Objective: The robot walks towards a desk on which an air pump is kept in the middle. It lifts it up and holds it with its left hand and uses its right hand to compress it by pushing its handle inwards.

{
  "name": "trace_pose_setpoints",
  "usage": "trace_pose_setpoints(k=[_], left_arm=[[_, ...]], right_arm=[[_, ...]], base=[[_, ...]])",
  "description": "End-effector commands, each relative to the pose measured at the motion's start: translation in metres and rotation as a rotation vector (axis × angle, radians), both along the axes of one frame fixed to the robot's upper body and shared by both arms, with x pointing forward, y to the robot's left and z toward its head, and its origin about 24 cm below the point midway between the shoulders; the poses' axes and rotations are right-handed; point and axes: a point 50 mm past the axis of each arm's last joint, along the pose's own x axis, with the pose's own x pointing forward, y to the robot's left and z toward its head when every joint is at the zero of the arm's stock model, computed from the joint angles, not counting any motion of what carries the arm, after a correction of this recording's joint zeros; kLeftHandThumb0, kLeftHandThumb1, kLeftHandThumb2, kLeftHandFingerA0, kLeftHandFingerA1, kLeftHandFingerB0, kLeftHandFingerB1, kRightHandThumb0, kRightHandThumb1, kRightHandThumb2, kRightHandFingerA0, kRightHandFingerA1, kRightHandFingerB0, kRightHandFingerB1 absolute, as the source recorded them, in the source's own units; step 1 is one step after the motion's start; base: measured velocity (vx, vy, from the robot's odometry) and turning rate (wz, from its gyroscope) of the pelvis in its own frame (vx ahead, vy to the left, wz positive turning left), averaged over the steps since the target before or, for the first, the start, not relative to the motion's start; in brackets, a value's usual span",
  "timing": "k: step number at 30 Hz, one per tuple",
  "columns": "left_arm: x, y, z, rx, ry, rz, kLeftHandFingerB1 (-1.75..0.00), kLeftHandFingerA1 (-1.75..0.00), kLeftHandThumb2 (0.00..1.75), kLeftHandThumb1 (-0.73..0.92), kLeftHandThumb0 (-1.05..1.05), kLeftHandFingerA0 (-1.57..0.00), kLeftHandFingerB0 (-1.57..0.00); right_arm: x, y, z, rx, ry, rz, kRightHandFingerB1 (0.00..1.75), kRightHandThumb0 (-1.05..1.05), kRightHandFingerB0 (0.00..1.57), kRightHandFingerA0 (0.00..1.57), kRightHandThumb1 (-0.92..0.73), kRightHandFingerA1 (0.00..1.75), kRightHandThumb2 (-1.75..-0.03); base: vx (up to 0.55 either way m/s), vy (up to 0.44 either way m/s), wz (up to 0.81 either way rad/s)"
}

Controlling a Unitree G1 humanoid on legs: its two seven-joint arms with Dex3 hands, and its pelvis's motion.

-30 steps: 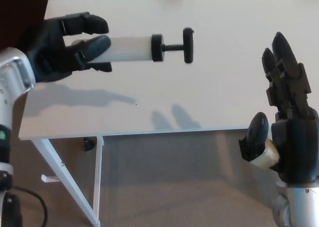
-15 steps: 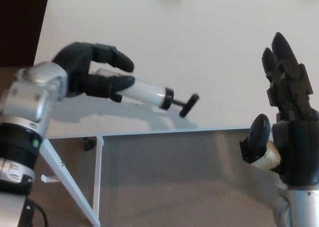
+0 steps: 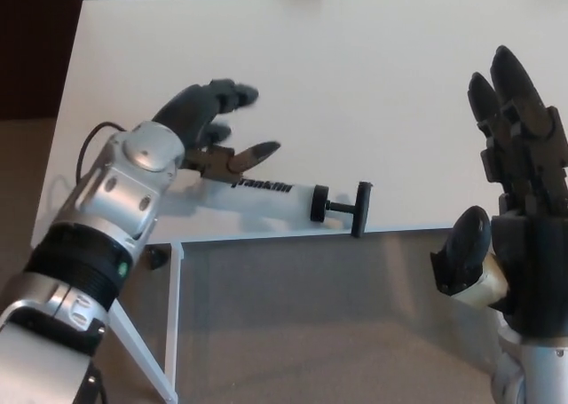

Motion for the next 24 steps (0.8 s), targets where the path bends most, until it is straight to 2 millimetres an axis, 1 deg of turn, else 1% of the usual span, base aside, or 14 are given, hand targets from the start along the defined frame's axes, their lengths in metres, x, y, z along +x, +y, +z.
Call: trace_pose_setpoints(k=[1, 2, 7, 12, 16, 18, 20, 21, 22, 23, 24], left_arm=[[0.008, -0.002, 0.022, 0.077, -0.210, 0.052, 0.00, 0.00, 0.60, 0.64, -0.89, 0.00, 0.00], [0.008, -0.001, 0.023, 0.073, -0.214, 0.057, 0.00, 0.00, 0.93, 0.56, -0.94, 0.00, 0.00], [0.011, 0.004, 0.026, 0.102, -0.239, 0.083, 0.00, 0.00, 0.94, 0.55, -0.94, 0.00, 0.00], [0.013, 0.005, 0.032, 0.094, -0.250, 0.075, 0.00, 0.00, 0.94, 0.54, -0.94, 0.00, 0.00], [0.018, 0.008, 0.045, 0.094, -0.298, 0.067, 0.00, 0.00, 0.96, 0.55, -0.96, 0.00, 0.00], [0.020, 0.010, 0.059, 0.079, -0.331, 0.062, 0.00, 0.00, 0.95, 0.55, -0.96, 0.00, 0.00], [0.021, 0.014, 0.077, 0.061, -0.386, 0.050, -0.01, 0.00, 0.94, 0.53, -0.93, 0.00, 0.00], [0.021, 0.014, 0.077, 0.061, -0.386, 0.050, -0.01, 0.00, 0.94, 0.53, -0.93, 0.00, 0.00], [0.020, 0.016, 0.090, 0.037, -0.421, 0.035, -0.01, 0.00, 0.62, 0.64, -0.90, 0.00, 0.00], [0.020, 0.017, 0.094, 0.023, -0.434, 0.027, -0.01, 0.00, 0.62, 0.64, -0.90, 0.00, 0.00], [0.016, 0.019, 0.112, 0.038, -0.502, -0.012, -0.02, 0.00, 0.94, 0.56, -0.94, 0.00, 0.00]], right_arm=[[-0.007, -0.002, 0.005, -0.015, -0.028, -0.002, 0.24, -0.90, 0.10, 0.10, -0.75, 0.25, -1.10], [-0.008, -0.002, 0.005, -0.017, -0.027, 0.001, 0.24, -0.90, 0.10, 0.10, -0.75, 0.26, -1.10], [-0.010, -0.001, 0.004, -0.020, -0.023, 0.007, 0.24, -0.90, 0.10, 0.10, -0.75, 0.26, -1.10], [-0.011, -0.001, 0.004, -0.015, -0.024, 0.005, 0.23, -0.90, 0.10, 0.10, -0.75, 0.25, -1.10], [-0.012, -0.001, 0.003, -0.017, -0.031, 0.001, 0.23, -0.90, 0.10, 0.10, -0.75, 0.24, -1.10], [-0.012, -0.002, 0.004, -0.016, -0.034, 0.001, 0.23, -0.90, 0.10, 0.10, -0.75, 0.24, -1.10], [-0.011, -0.003, 0.005, -0.017, -0.041, -0.004, 0.22, -0.90, 0.10, 0.10, -0.75, 0.24, -1.10], [-0.011, -0.003, 0.005, -0.017, -0.041, -0.004, 0.22, -0.90, 0.10, 0.10, -0.75, 0.24, -1.10], [-0.011, -0.004, 0.005, -0.020, -0.042, -0.009, 0.22, -0.90, 0.10, 0.10, -0.75, 0.24, -1.11], [-0.011, -0.004, 0.006, -0.021, -0.041, -0.010, 0.22, -0.90, 0.10, 0.10, -0.75, 0.24, -1.11], [-0.011, -0.005, 0.006, -0.021, -0.039, -0.013, 0.23, -0.90, 0.10, 0.10, -0.75, 0.25, -1.10]], base=[[0.00, 0.000, 0.00], [0.00, 0.000, 0.00], [0.00, 0.000, 0.00], [0.00, 0.000, 0.00], [0.00, 0.000, 0.00], [0.00, 0.000, 0.00], [0.00, 0.000, 0.00], [0.00, 0.000, 0.00], [0.00, 0.000, 0.00], [0.00, 0.000, 0.00], [0.00, 0.000, 0.00]])
